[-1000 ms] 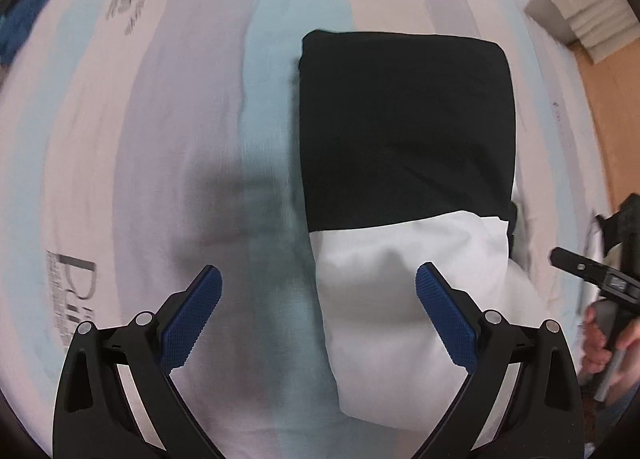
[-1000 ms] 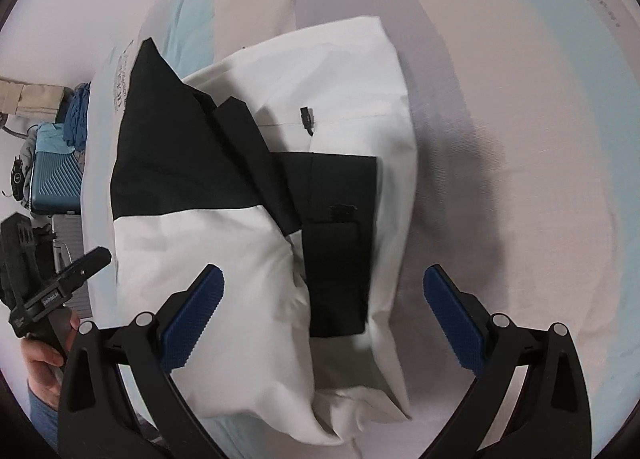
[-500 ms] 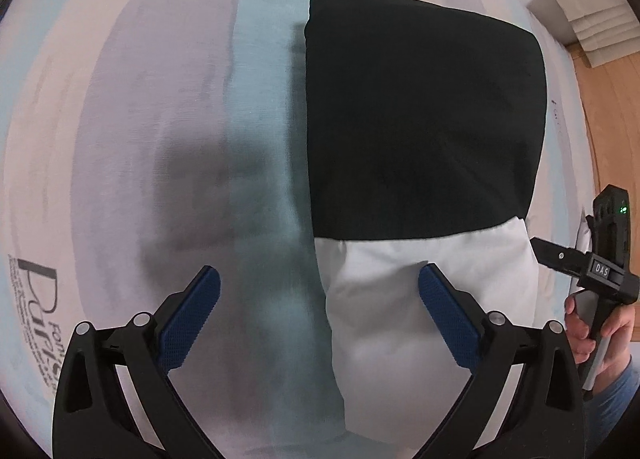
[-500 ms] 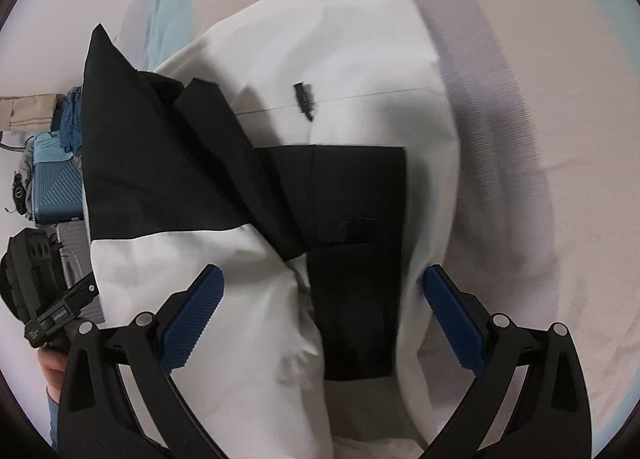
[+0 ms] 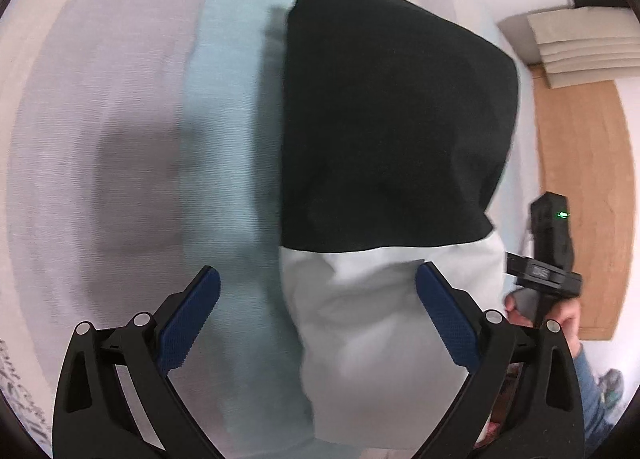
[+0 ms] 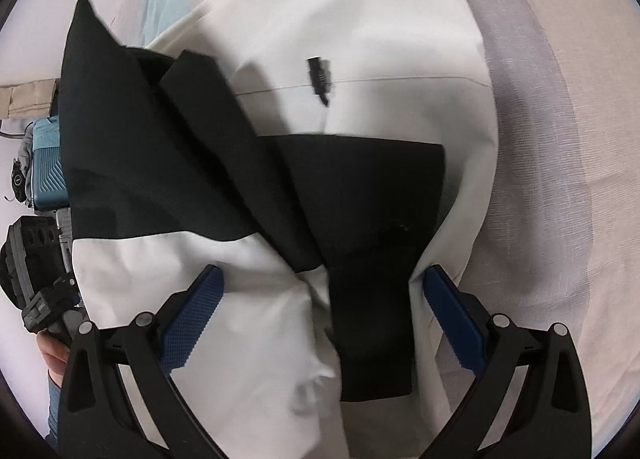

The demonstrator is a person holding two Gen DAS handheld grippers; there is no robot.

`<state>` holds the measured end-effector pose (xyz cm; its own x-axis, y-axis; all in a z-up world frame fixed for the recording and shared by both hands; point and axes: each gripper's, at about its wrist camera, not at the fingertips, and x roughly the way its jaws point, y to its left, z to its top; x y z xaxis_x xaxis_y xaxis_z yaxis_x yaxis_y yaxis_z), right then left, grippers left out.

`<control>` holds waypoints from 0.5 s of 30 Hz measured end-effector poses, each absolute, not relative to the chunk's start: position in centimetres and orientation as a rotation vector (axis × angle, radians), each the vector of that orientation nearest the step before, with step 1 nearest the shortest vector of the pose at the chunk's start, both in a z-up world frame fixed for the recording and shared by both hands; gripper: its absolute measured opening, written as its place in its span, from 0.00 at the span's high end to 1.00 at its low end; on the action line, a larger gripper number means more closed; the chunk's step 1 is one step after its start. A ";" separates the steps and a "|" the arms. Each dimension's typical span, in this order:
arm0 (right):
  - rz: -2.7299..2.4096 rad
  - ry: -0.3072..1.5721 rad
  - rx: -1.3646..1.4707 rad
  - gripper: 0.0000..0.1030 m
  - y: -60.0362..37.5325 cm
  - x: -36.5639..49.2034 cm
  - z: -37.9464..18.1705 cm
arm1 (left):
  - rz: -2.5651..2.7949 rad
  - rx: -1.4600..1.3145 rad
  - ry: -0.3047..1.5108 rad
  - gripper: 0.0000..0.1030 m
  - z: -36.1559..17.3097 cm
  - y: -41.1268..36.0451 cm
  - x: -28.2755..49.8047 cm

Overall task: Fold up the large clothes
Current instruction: 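Close the left gripper on the white bundle edge while the right gripper grasps it too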

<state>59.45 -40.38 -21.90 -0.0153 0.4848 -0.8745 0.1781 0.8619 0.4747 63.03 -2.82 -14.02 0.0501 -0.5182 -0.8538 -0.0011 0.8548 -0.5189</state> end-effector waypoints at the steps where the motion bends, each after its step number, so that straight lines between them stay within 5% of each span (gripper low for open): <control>1: 0.260 1.589 0.532 0.07 -40.5 59.6 -22.0 | -0.426 -0.443 1.475 0.08 -14.0 -3.0 63.0; 7: 0.300 1.572 0.567 0.06 -40.3 60.1 -22.3 | -0.551 -0.511 1.484 0.12 -14.1 -3.5 63.2; 15: 0.364 1.551 0.570 0.06 -39.5 59.8 -21.8 | -0.553 -0.456 1.523 0.06 -15.5 -5.8 63.7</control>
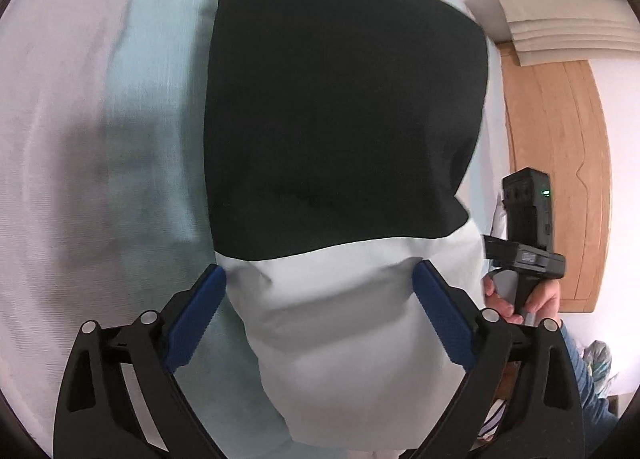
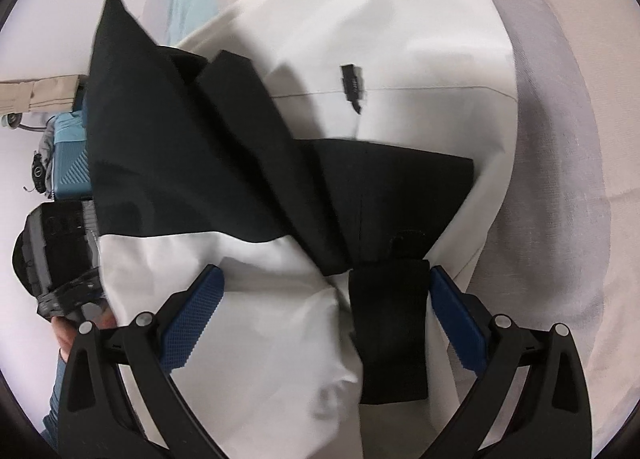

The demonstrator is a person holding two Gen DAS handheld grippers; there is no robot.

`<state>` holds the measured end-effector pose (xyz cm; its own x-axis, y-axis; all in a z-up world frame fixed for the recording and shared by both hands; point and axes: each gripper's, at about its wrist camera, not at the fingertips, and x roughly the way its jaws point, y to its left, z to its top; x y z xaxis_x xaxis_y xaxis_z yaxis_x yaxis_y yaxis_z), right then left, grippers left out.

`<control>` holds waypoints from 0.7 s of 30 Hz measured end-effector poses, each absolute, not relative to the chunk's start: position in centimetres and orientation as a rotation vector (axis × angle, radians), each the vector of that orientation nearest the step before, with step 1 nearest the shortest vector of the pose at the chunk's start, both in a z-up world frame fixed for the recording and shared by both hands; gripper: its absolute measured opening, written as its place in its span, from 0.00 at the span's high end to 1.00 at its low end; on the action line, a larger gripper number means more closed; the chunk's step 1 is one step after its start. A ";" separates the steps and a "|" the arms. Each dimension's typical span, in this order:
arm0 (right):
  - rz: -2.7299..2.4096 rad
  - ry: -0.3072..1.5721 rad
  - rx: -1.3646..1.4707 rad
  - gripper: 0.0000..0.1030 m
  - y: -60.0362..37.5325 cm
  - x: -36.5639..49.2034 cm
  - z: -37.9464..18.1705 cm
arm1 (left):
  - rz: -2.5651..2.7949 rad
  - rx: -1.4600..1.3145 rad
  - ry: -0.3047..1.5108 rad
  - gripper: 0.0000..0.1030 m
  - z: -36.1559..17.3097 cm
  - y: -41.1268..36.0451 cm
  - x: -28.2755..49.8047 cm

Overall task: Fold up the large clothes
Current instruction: 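Close the left gripper on the white bundle edge while the right gripper grasps it too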

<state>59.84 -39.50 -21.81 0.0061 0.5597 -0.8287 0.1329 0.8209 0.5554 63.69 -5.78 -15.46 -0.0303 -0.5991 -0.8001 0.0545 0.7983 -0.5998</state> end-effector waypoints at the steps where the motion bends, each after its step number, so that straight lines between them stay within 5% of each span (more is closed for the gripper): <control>1: 0.372 1.550 0.570 0.06 -39.4 59.9 -21.7 | -0.547 -0.456 1.533 0.05 -15.9 -5.8 63.7; 15: 0.341 1.603 0.443 0.06 -35.8 61.0 -22.5 | -0.439 -0.240 1.566 0.04 -18.1 -12.6 64.6; 21: 0.329 1.623 0.386 0.17 -34.5 61.8 -22.7 | -0.413 -0.199 1.577 0.10 -18.7 -15.0 65.0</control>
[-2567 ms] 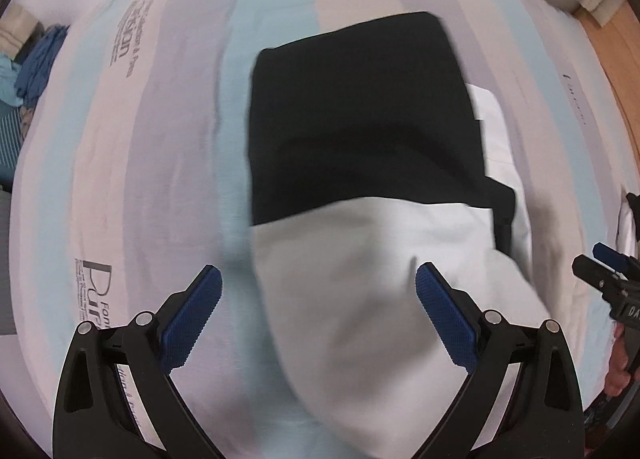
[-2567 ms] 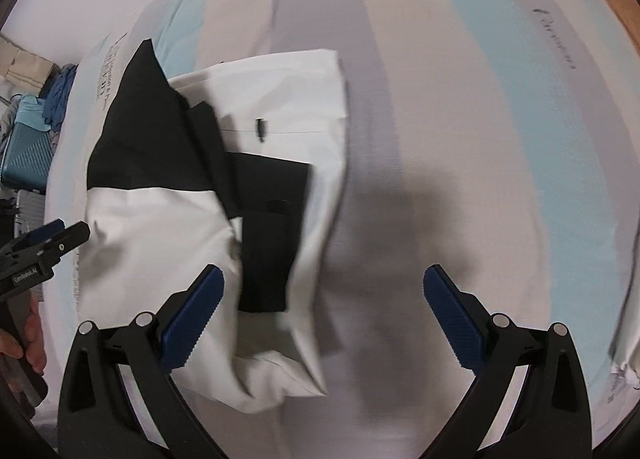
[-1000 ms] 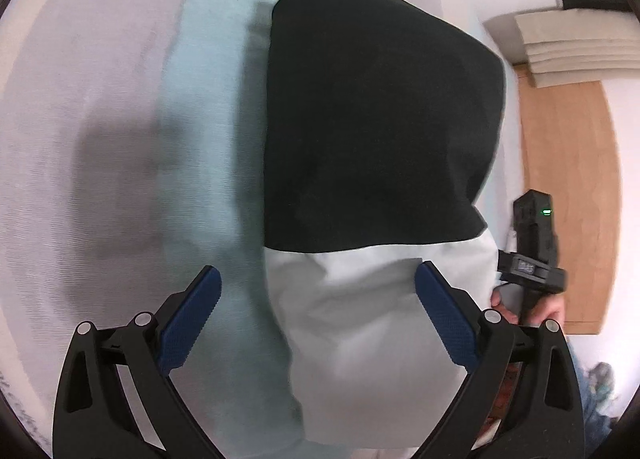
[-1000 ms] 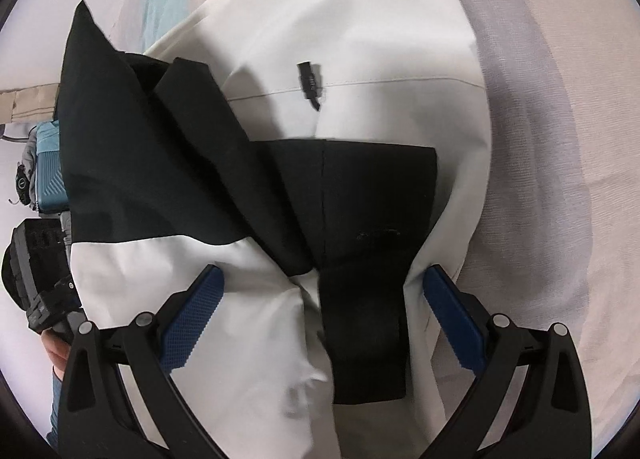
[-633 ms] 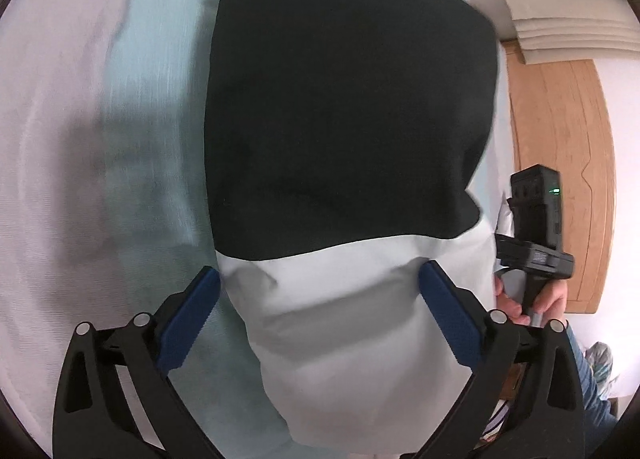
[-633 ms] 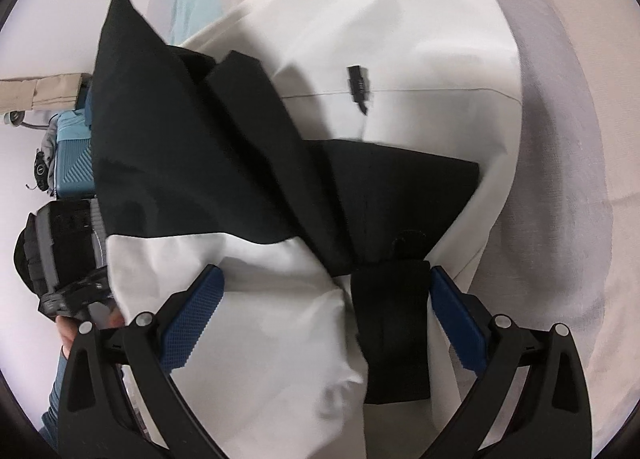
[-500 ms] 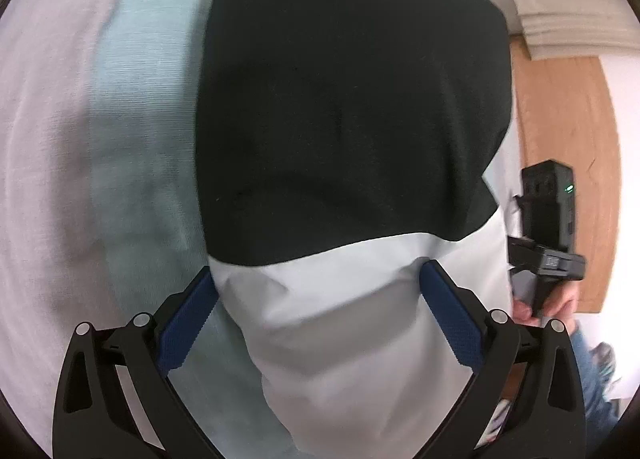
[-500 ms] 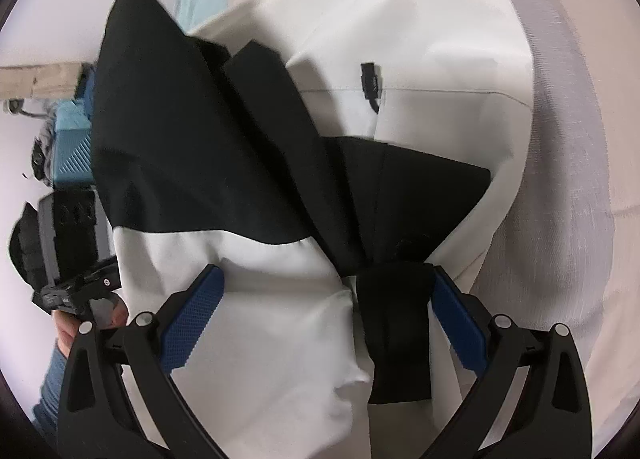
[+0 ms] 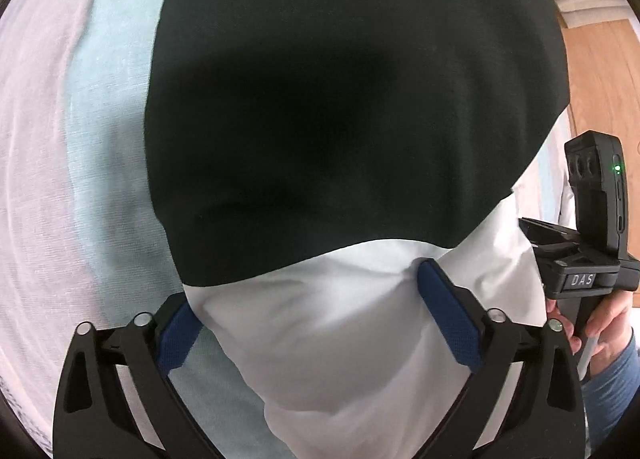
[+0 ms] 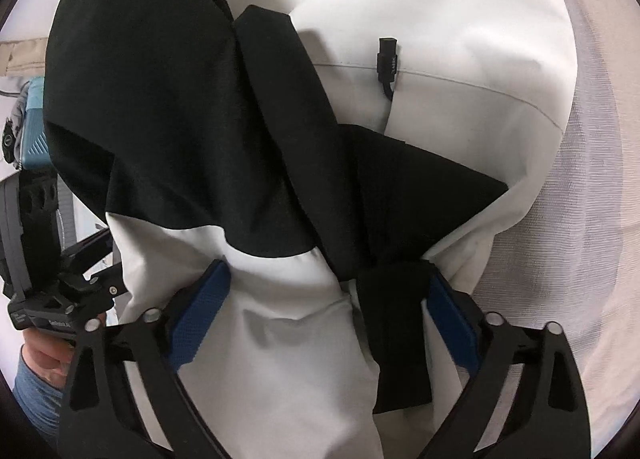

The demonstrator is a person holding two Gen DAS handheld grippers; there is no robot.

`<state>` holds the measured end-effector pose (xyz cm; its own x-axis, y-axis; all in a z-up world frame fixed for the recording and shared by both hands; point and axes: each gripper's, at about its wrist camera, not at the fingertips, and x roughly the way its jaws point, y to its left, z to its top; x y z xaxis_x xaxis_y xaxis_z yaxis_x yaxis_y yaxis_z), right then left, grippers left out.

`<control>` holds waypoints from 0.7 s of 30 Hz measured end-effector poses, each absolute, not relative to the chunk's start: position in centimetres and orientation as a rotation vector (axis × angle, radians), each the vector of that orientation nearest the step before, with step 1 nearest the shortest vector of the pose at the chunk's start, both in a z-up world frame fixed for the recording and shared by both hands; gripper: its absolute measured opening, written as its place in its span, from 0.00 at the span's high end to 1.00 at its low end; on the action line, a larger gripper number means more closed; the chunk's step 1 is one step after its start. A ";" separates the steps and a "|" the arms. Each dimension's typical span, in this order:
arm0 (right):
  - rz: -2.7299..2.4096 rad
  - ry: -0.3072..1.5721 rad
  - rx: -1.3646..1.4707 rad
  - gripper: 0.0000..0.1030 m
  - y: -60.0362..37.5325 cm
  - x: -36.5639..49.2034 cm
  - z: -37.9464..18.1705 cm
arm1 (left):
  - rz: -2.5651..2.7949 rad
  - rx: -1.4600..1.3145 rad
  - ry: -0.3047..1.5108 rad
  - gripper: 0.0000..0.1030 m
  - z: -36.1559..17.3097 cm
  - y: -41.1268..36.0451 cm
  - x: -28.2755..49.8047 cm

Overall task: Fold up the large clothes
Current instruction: 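Close the left gripper on the white bundle edge while the right gripper grasps it too, then lift the bundle with both grippers and carry it toward the bed headboard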

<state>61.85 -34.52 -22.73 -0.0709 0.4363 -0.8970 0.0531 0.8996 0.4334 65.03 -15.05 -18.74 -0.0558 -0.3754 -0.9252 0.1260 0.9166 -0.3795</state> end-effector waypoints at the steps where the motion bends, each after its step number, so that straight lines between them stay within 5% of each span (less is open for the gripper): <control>1: 0.328 1.622 0.382 0.20 -34.4 61.9 -22.6 | -0.411 -0.191 1.573 0.11 -18.7 -15.5 65.0; 7: 0.367 1.599 0.374 0.52 -34.1 61.7 -21.1 | -0.421 -0.173 1.561 0.29 -17.8 -16.4 64.6; 13: 0.377 1.566 0.406 0.67 -36.0 61.0 -19.2 | -0.435 -0.179 1.535 0.41 -16.5 -17.0 64.2; 18: 0.397 1.565 0.427 0.66 -37.4 60.2 -19.4 | -0.432 -0.144 1.517 0.41 -16.8 -18.0 63.8; 21: 0.346 1.591 0.361 0.46 -38.6 61.3 -19.7 | -0.431 -0.120 1.515 0.41 -16.9 -17.7 63.6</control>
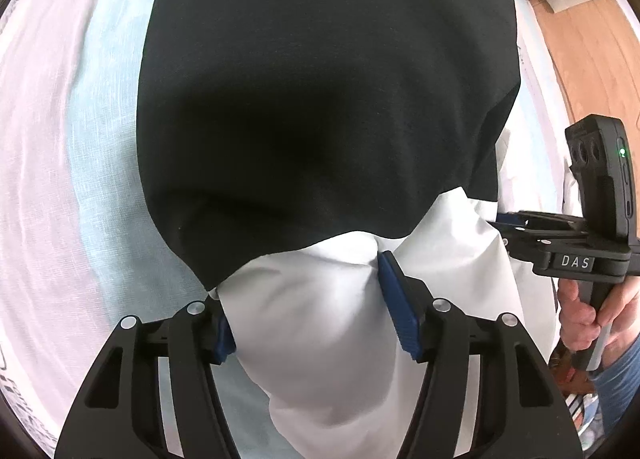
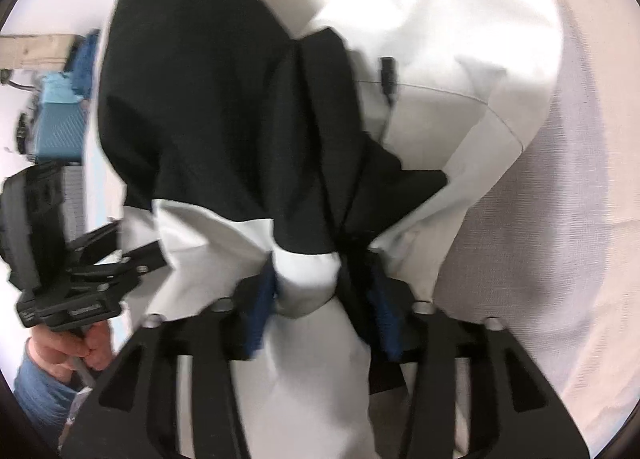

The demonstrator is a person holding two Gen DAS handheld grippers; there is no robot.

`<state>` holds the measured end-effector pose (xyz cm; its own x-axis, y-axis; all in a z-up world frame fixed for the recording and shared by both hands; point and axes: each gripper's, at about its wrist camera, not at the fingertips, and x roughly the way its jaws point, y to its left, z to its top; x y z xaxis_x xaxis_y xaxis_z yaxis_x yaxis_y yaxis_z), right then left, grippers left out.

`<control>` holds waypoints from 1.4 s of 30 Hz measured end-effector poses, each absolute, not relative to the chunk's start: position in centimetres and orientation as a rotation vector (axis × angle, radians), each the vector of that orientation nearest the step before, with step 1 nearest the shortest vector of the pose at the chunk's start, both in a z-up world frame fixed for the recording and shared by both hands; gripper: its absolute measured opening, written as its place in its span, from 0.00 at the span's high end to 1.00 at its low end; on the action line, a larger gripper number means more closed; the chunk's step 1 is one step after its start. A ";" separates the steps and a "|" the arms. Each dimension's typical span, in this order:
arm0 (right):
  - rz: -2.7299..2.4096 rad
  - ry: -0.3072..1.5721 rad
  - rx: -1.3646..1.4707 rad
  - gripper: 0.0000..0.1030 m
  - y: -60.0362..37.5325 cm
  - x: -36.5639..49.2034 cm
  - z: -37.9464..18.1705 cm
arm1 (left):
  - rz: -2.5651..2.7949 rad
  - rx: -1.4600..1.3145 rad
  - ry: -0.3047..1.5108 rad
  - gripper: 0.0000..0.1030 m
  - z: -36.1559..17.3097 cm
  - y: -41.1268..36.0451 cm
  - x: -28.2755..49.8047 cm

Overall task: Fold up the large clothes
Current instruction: 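Lift the bundle with both grippers and carry it toward the bed headboard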

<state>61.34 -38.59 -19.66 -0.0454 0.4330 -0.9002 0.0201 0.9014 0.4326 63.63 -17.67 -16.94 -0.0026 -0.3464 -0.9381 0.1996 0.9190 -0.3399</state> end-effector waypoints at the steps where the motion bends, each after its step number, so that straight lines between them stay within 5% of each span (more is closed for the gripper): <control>1: 0.329 1.596 0.335 0.45 -38.7 61.4 -19.6 | -0.433 -0.111 1.513 0.41 -16.6 -17.7 63.5; 15: 0.239 1.632 0.355 0.07 -40.9 61.0 -21.4 | -0.429 -0.106 1.536 0.39 -17.2 -17.7 64.3; 17: 0.250 1.625 0.373 0.19 -40.9 61.0 -21.0 | -0.425 -0.106 1.535 0.39 -17.1 -17.2 64.3; 19: 0.299 1.615 0.422 0.53 -39.8 61.1 -20.5 | -0.424 -0.103 1.524 0.40 -16.9 -17.1 64.1; 21: 0.319 1.607 0.423 0.66 -39.6 61.1 -19.7 | -0.422 -0.119 1.513 0.42 -16.6 -16.9 63.8; 25: 0.311 1.589 0.384 0.72 -39.0 61.2 -18.1 | -0.431 -0.145 1.490 0.47 -15.7 -16.9 63.2; 42: 0.287 1.434 0.301 0.74 -36.9 57.2 -14.1 | -0.463 -0.092 1.421 0.57 -12.4 -17.5 62.1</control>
<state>57.16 -36.87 -14.12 0.1151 0.3702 -0.9218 -0.0125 0.9284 0.3713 62.12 -17.52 -12.44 0.0768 -0.3620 -0.9290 0.2542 0.9081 -0.3328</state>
